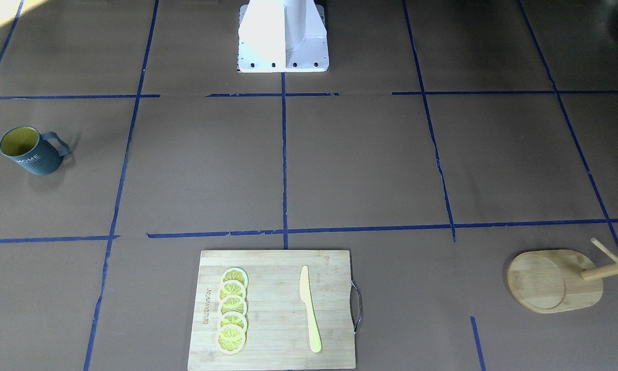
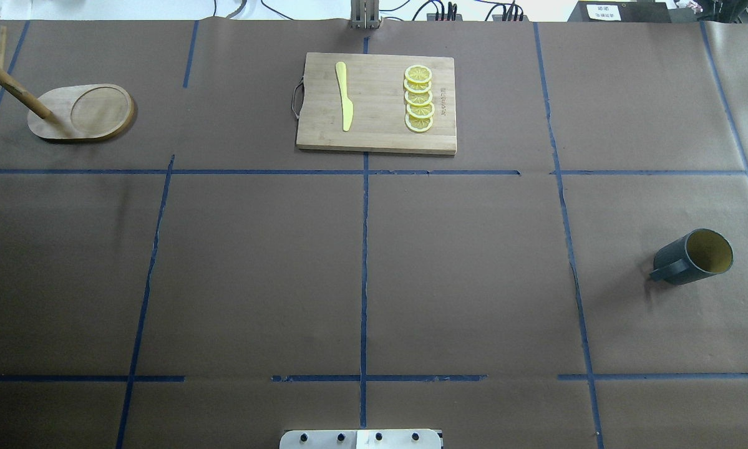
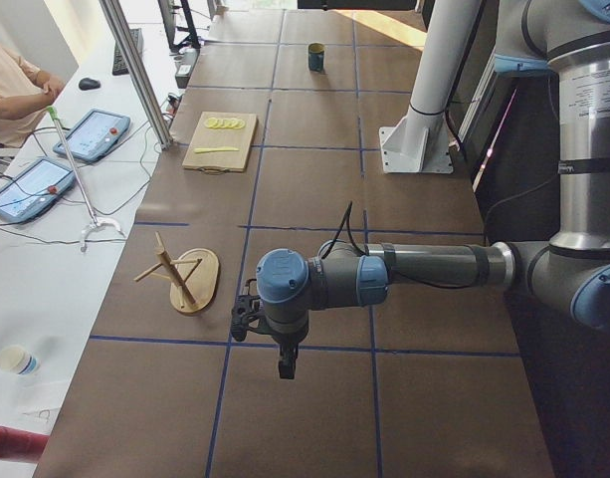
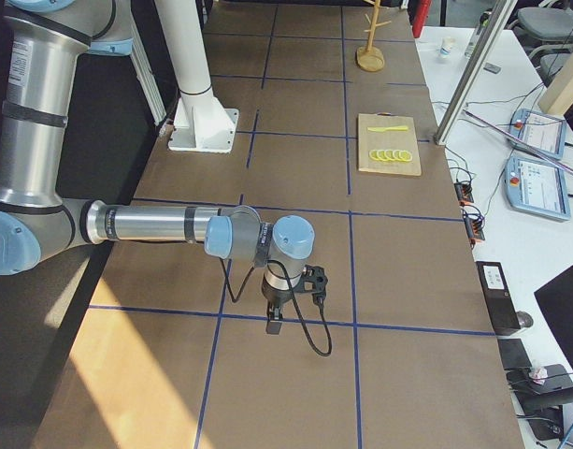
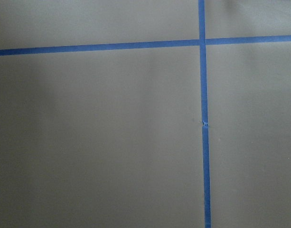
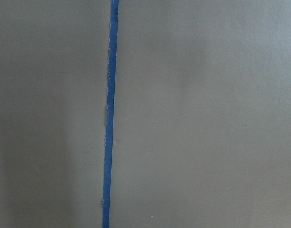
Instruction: Hang cup on storage rack
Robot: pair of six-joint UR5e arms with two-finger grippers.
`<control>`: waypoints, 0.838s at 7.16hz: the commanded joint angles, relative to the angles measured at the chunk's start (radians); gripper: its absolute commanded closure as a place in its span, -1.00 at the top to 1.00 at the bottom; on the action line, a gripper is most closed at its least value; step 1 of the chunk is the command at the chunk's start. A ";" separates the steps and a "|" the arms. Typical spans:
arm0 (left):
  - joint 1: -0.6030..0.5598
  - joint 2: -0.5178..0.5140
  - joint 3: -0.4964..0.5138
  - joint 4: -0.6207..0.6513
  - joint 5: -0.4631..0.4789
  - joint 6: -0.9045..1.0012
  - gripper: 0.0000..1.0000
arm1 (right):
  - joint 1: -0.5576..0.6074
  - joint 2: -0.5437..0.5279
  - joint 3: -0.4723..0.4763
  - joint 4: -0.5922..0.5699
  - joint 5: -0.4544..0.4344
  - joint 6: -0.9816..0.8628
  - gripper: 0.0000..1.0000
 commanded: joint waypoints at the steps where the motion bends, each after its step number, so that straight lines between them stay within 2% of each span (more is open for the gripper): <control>1: 0.029 -0.001 -0.001 0.000 0.000 0.000 1.00 | -0.002 0.008 0.000 0.002 -0.009 -0.005 1.00; 3: 0.031 -0.001 -0.002 0.002 0.000 0.000 1.00 | -0.006 0.060 0.014 0.014 0.002 0.006 1.00; 4: 0.032 -0.001 -0.002 0.002 0.000 0.000 1.00 | -0.062 0.138 0.018 0.072 0.015 0.009 1.00; 6: 0.032 0.001 -0.003 0.000 0.000 0.000 1.00 | -0.119 0.159 0.018 0.082 0.064 0.021 1.00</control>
